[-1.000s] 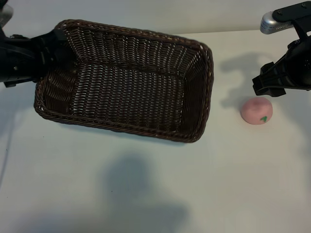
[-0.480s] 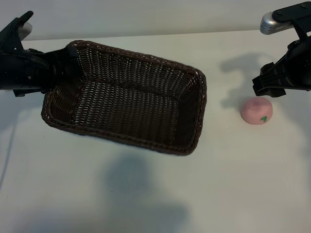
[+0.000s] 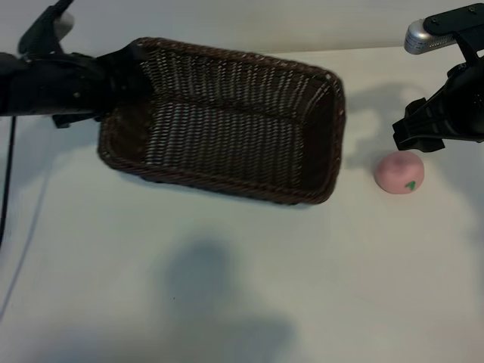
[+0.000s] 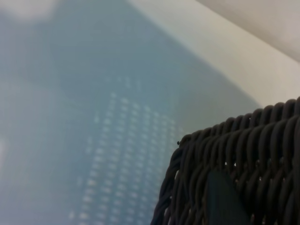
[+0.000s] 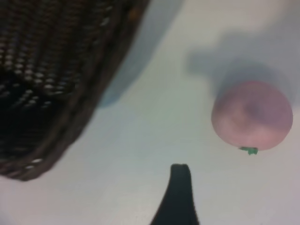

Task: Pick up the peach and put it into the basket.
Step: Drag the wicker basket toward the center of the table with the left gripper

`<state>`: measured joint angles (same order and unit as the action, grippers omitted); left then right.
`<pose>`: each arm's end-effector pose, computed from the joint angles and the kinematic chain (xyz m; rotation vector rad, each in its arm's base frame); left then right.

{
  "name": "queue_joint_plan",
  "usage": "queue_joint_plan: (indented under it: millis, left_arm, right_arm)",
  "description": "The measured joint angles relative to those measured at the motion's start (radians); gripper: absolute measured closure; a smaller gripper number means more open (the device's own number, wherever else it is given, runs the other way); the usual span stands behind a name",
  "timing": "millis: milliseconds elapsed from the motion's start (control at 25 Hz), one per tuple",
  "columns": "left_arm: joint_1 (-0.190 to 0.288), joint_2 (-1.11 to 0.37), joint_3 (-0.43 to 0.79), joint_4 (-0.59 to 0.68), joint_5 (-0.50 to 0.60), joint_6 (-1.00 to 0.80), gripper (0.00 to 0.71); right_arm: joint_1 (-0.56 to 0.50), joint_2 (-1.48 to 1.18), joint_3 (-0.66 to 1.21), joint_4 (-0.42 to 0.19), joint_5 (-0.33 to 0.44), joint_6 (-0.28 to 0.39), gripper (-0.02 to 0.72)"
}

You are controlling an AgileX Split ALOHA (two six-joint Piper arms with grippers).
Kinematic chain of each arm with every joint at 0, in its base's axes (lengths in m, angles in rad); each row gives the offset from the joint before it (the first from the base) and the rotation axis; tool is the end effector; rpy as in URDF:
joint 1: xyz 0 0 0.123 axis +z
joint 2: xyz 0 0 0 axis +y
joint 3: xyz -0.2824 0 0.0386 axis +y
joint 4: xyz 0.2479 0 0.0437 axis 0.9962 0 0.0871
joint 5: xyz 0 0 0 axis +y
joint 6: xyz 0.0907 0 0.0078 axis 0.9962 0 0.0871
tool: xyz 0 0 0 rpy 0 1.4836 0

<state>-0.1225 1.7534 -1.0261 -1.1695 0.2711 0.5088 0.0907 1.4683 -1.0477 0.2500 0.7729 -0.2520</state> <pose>0.3626 -0.0674 0.2015 -0.4927 2.3369 -0.6672 0.2923 0.0424 0.2670 -0.2709 2.6404 0.2373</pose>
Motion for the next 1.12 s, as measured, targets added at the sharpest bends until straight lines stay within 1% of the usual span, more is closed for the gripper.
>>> queue_joint_plan:
  millis: [200, 320, 440, 560, 1120]
  left_arm:
    - [-0.063, 0.049, -0.005, -0.054, -0.081, -0.002, 0.357]
    - [-0.082, 0.059, -0.005, -0.095, -0.117, -0.001, 0.357]
    - [-0.087, 0.059, -0.005, -0.124, -0.144, -0.002, 0.357]
    - [-0.087, 0.06, -0.005, -0.126, -0.165, -0.002, 0.357]
    - [-0.087, 0.143, -0.004, -0.142, -0.155, -0.006, 0.357]
  right_arm:
    - [0.0, 0.0, 0.0, 0.0, 0.001, 0.0, 0.108]
    - [0.0, 0.0, 0.0, 0.0, 0.001, -0.001, 0.108]
    - [0.0, 0.0, 0.0, 0.0, 0.001, -0.001, 0.108]
    - [0.0, 0.0, 0.0, 0.0, 0.001, -0.001, 0.108]
    - [0.0, 0.0, 0.0, 0.0, 0.001, -0.001, 0.108]
